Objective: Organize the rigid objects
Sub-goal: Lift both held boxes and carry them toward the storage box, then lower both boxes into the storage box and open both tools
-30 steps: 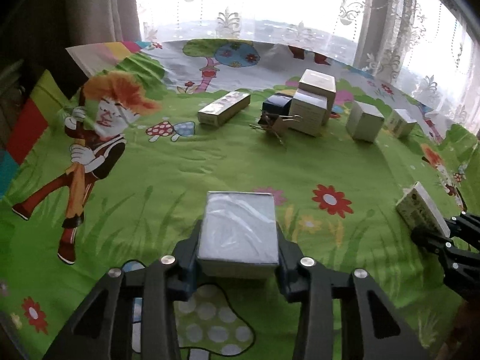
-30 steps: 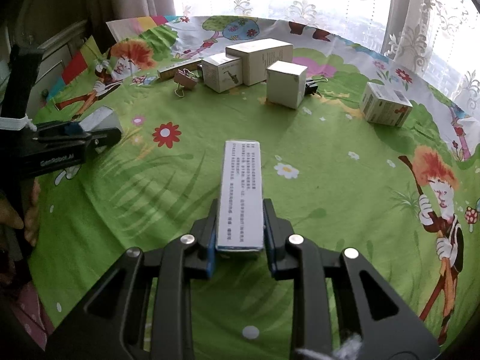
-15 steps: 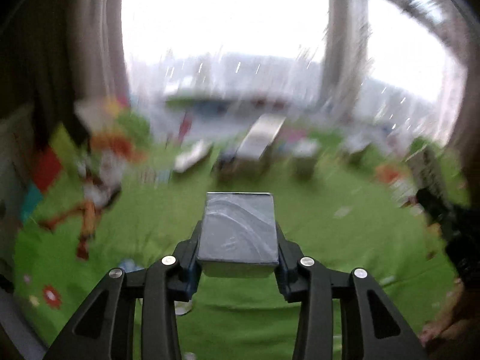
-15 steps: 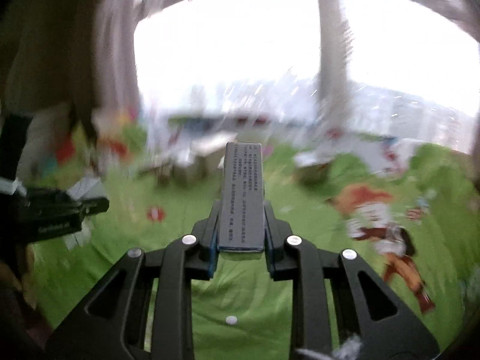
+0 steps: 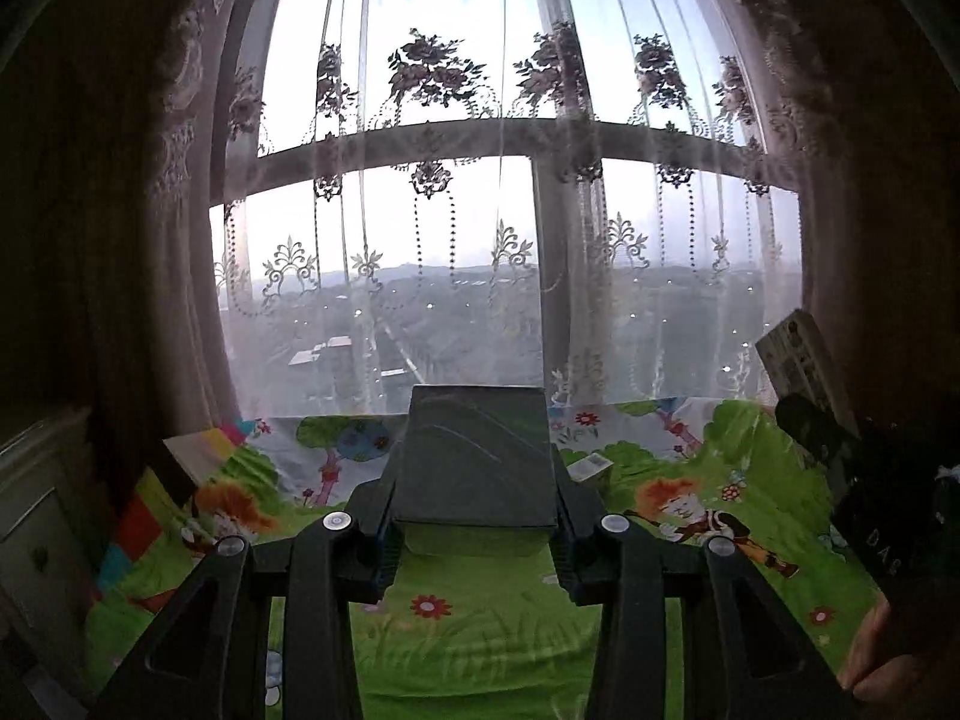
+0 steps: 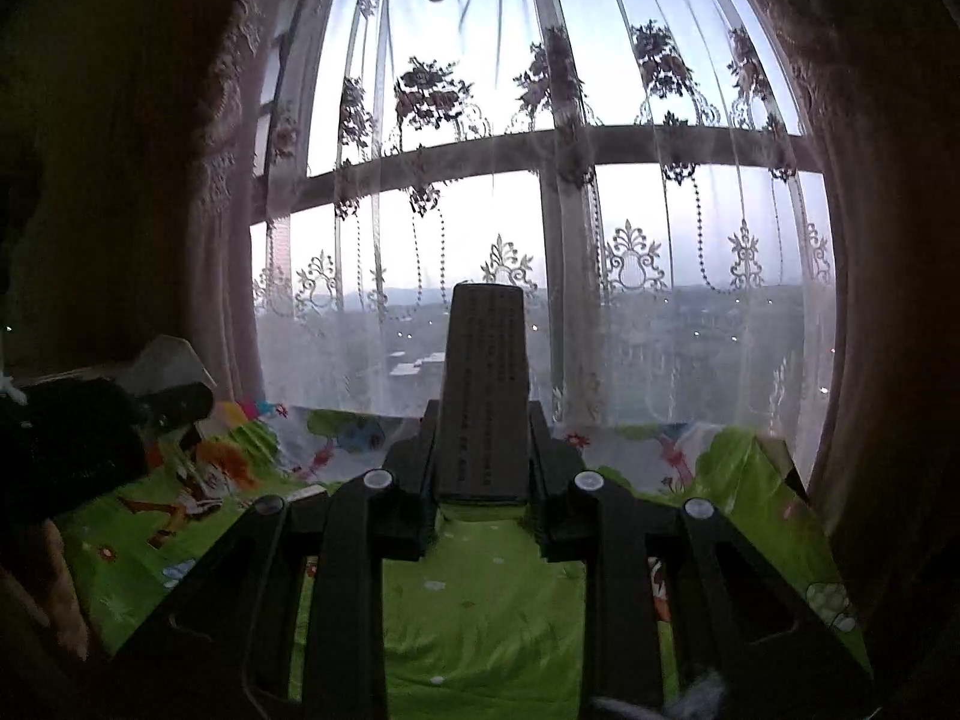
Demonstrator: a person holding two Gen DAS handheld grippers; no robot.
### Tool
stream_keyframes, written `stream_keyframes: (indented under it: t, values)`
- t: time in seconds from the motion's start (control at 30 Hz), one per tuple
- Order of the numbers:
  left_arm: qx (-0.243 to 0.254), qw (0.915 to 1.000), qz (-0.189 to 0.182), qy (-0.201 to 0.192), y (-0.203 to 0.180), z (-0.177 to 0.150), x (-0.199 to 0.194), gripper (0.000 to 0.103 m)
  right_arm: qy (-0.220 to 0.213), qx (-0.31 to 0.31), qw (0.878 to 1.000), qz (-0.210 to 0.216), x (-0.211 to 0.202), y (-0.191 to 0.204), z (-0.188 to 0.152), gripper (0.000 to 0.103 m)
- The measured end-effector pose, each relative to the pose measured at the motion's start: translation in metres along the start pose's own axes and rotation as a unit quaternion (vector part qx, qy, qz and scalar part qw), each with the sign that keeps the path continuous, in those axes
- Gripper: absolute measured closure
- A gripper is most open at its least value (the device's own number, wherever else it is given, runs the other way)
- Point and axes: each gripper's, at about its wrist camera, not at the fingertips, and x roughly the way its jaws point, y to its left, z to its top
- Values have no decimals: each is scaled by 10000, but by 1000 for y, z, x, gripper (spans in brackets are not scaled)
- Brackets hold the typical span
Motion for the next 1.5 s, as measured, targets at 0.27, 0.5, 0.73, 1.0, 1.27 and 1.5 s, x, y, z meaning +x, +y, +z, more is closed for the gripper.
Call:
stream_keyframes:
  t: [0.27, 0.5, 0.73, 1.0, 1.27, 1.5]
  values:
    - [17, 9998, 75, -185, 2, 2, -17, 61, -107, -73, 9997, 184, -9, 15, 5, 75]
    - [-80, 9993, 253, -263, 18, 2, -32, 61, -143, -180, 9987, 465, -14, 29, 9, 75]
    - [-306, 9978, 560, -149, 50, -8, -48, 61, -110, -459, 9927, 1111, -20, 64, 13, 75]
    - [-629, 9918, 1104, 149, 97, -26, -74, 61, 215, -760, 9740, 2122, -25, 115, 9, 75]
    - [-921, 9807, 1652, 498, 145, -42, -106, 61, 498, -1043, 9478, 2971, -30, 167, 10, 75]
    - [-1257, 9674, 1965, 984, 184, -69, -135, 61, 979, -1477, 9094, 3762, -38, 223, -2, 75]
